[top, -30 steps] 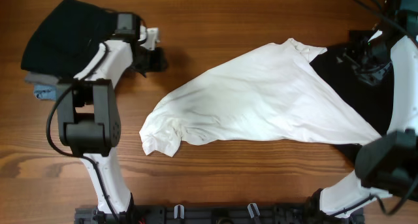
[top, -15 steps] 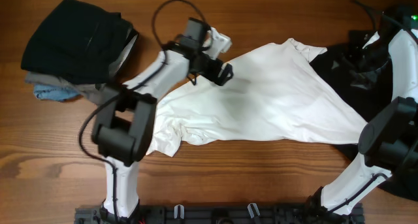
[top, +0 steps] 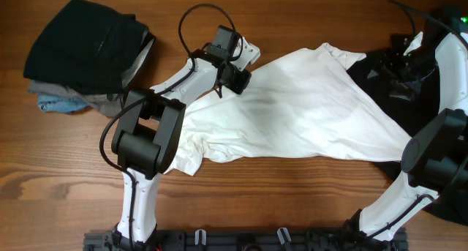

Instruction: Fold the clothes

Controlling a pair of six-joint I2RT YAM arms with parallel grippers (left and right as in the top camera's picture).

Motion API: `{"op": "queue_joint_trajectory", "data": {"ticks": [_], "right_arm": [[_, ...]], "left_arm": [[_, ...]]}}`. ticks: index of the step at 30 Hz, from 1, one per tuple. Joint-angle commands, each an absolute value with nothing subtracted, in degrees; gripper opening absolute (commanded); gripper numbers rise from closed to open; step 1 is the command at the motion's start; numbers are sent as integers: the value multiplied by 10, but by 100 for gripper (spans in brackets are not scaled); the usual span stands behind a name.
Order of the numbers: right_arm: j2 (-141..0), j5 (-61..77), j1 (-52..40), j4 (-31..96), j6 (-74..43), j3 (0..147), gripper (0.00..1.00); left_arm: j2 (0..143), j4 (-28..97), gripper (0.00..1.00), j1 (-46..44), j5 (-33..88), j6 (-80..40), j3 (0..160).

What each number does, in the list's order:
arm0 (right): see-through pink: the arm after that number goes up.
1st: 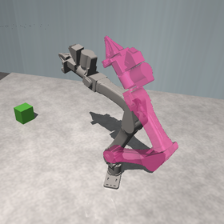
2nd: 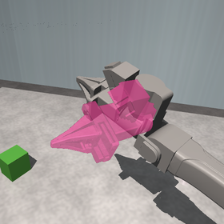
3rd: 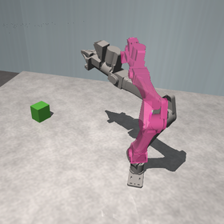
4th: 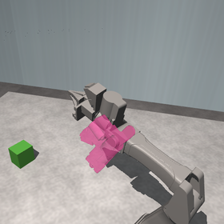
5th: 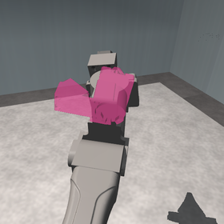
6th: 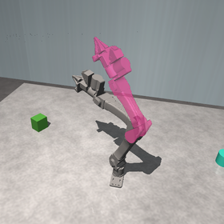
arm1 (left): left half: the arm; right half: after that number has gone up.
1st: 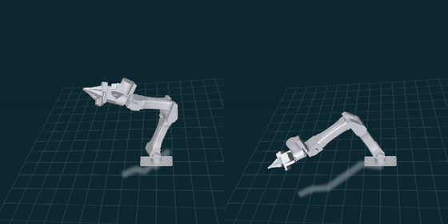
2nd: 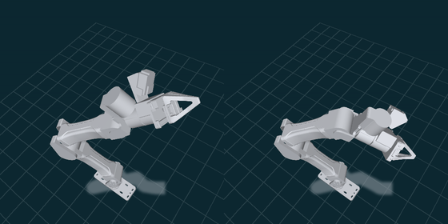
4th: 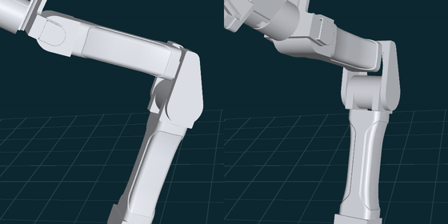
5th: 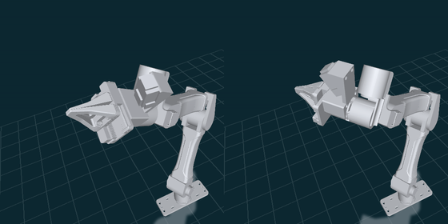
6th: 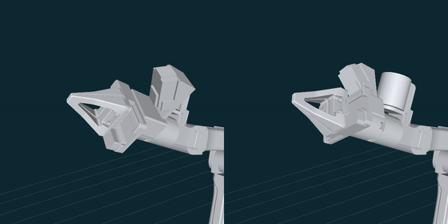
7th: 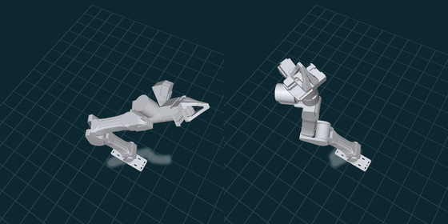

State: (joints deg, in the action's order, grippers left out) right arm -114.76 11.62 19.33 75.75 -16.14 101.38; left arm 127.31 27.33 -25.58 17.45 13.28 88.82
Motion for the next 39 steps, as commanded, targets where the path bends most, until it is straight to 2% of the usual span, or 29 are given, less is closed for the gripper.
{"op": "queue_joint_trajectory", "data": {"ticks": [1, 6, 10, 12, 18, 21, 24, 26, 27, 29, 30, 33, 36, 39], "right_arm": [[-1148, 125, 194, 750, -150, 1016, 77], [-1148, 125, 194, 737, -152, 1016, 78], [-1148, 112, 194, 728, -152, 1015, 79], [-1148, 96, 194, 722, -152, 1015, 80], [-1149, 95, 193, 697, -152, 1003, 79], [-1149, 95, 192, 650, -152, 959, 66], [-1149, 103, 185, 604, -152, 899, 47], [-1149, 147, 178, 558, -148, 847, 38], [-1149, 175, 174, 532, -137, 824, 35], [-1149, 238, 166, 479, -107, 783, 30], [-1149, 258, 158, 448, -105, 759, 24], [-1149, 235, 144, 391, -134, 713, 11], [-1149, 136, 145, 356, -225, 688, 4], [-1149, 46, 168, 326, -267, 681, 4]], "left_arm": [[1307, 336, 4, -260, 208, 131, 874], [1304, 372, 4, -248, 156, 120, 877], [1278, 411, 4, -214, -33, -33, 914], [1255, 434, 4, -185, -86, -74, 931], [1207, 446, 4, -83, -109, -128, 937], [1202, 453, 4, -38, -23, -121, 937], [1201, 469, 4, -26, -15, -121, 937], [1200, 476, 4, -27, -15, -121, 937], [1200, 479, 7, -29, -15, -120, 937], [1198, 486, 27, -34, -15, -120, 937], [1195, 492, 34, -37, -15, -119, 937], [1179, 505, 54, -51, 6, -95, 937], [1152, 511, 66, -65, 8, -94, 937], [1109, 518, 73, -75, 8, -94, 937]]}}
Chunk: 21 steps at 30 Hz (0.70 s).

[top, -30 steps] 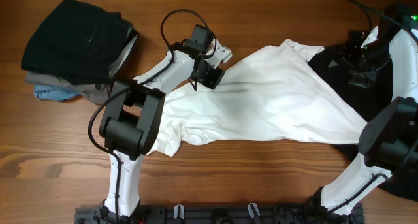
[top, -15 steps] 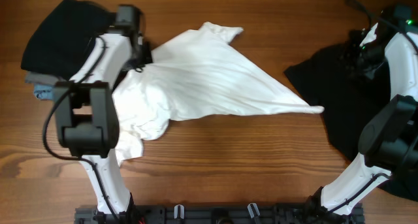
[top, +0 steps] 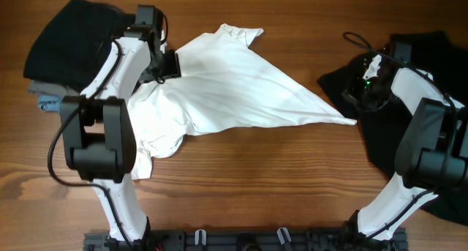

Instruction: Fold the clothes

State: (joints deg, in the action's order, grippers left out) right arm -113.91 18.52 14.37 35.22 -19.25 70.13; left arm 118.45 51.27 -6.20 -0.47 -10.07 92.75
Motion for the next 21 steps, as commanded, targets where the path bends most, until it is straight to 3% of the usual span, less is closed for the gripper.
{"op": "queue_joint_trajectory", "data": {"ticks": [1, 9, 12, 16, 21], "right_arm": [[-1149, 18, 181, 316, -277, 681, 4], [-1149, -17, 381, 241, -329, 688, 4], [-1148, 50, 442, 235, -300, 706, 4], [-1140, 224, 465, 237, -198, 744, 38], [-1073, 321, 432, 269, -149, 762, 52]], "left_arm": [[1092, 522, 74, -77, 8, -94, 937], [958, 582, 80, -93, 8, -94, 937], [926, 601, 82, -93, 8, -94, 937], [906, 607, 84, -93, 8, -94, 937], [904, 614, 84, -93, 21, -94, 937]]}}
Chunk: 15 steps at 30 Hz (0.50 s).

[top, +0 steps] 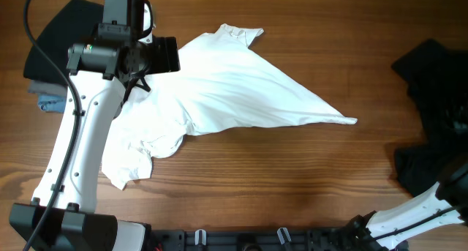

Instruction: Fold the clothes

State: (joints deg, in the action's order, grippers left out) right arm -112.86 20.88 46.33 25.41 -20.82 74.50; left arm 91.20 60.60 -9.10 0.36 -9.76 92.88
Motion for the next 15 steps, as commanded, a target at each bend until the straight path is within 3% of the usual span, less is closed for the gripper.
{"op": "queue_joint_trajectory", "data": {"ticks": [1, 11, 15], "right_arm": [[-1051, 328, 418, 285, -145, 762, 54], [-988, 308, 194, 414, -76, 758, 72], [-1024, 148, 75, 394, -60, 755, 79]], "left_arm": [[903, 621, 84, -93, 26, -94, 937], [886, 679, 84, -93, 25, -92, 937], [884, 698, 83, -93, 25, -92, 937]]}}
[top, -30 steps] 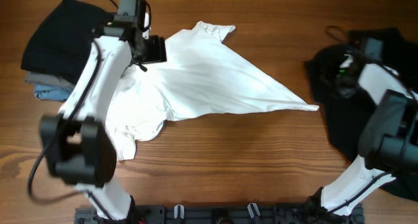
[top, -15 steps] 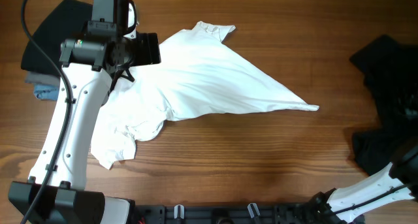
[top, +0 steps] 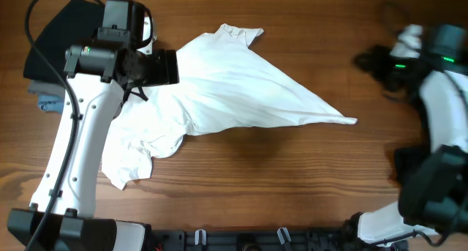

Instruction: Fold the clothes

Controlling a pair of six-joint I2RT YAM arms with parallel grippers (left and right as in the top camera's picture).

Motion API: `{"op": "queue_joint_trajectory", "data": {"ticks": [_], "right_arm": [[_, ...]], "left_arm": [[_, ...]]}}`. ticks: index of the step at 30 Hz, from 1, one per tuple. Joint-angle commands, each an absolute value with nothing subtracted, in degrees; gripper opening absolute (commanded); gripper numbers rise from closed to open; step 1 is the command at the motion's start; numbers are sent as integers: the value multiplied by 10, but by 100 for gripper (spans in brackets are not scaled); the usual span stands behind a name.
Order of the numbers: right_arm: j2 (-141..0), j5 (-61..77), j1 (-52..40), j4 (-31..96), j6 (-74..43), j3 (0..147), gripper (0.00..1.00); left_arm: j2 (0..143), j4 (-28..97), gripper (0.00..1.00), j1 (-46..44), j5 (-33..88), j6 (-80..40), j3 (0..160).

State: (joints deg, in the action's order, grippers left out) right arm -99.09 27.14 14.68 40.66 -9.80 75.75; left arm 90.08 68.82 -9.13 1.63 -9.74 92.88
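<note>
A white T-shirt point(top: 234, 90) lies spread and creased across the middle of the table, its collar at the back and one corner tapering to a point at the right. My left gripper point(top: 165, 66) hangs above the shirt's left shoulder, open, with no cloth in it. At the far right my right gripper point(top: 374, 61) shows as a dark blur, apart from the shirt. Its fingers cannot be made out.
A stack of folded clothes point(top: 51, 50), black on top with grey and blue below, sits at the back left corner. A bit of black cloth point(top: 401, 163) shows at the right edge beside the right arm's base.
The right arm, then almost out of view, now reaches in at the back right, where the black cloth lay. My left gripper shifted slightly toward me. The white shirt lies unchanged.
At first the shirt lay to the right, over black clothes, with my left gripper at its back left. It then lay farther left, clear of the black clothes, with both grippers at its ends. Later both were off it. Now my right arm is back in view.
</note>
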Motion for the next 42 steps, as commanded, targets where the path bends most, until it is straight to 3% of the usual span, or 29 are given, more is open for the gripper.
{"op": "queue_joint_trajectory", "data": {"ticks": [1, 8, 11, 19, 22, 25, 30, 42], "right_arm": [[-1038, 108, 52, 381, -60, 755, 80], [-1141, 67, -12, 352, 2, 755, 77], [-1177, 172, -13, 379, 62, 755, 69], [-1179, 215, -33, 424, 90, 754, 57], [-1179, 215, -41, 432, 89, 754, 44], [-1179, 215, -44, 434, 79, 754, 4], [-1138, 192, -25, 442, 45, 788, 4], [-891, 271, -23, 472, 40, 916, 4]], "left_arm": [[884, 703, 84, -93, 25, -92, 937], [861, 731, 81, -93, 26, -63, 937], [845, 724, 84, -93, 25, -62, 937], [842, 717, 84, -93, 25, -62, 937], [842, 717, 83, -93, 25, -62, 937], [842, 717, 83, -93, 25, -62, 937], [842, 718, 82, -93, 25, -62, 937], [842, 713, 83, -93, 25, -62, 937]]}}
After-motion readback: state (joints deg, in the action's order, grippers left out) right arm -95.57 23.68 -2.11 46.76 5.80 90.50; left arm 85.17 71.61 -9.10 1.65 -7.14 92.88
